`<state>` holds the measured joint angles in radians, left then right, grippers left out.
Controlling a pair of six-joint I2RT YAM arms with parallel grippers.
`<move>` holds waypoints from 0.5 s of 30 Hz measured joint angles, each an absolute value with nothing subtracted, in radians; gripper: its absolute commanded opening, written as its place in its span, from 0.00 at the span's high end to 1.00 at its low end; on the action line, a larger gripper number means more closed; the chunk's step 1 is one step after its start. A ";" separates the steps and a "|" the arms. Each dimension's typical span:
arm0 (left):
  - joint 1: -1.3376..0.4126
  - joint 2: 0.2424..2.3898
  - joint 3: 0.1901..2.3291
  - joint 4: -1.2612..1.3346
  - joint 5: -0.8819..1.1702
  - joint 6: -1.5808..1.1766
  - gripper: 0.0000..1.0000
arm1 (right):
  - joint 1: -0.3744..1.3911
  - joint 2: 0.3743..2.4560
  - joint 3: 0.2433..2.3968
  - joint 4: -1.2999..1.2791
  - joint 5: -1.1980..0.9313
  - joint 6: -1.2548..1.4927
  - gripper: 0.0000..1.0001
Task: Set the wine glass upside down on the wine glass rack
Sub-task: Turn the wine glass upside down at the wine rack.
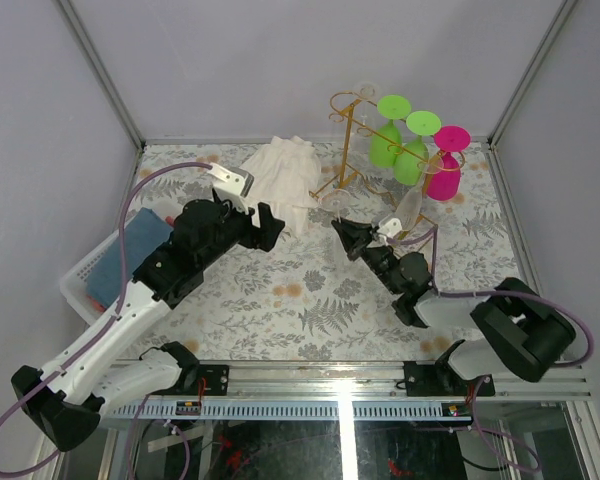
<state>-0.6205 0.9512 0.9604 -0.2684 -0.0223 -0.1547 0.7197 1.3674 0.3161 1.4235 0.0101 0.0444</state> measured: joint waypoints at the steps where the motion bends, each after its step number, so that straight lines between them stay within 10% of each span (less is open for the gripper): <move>1: -0.620 0.950 0.957 -0.268 -0.023 -0.157 0.20 | 0.709 1.411 0.347 1.454 -0.001 0.046 1.00; 15: -0.599 0.932 0.929 -0.261 -0.054 -0.166 0.06 | 0.669 1.652 0.696 1.537 0.071 0.027 1.00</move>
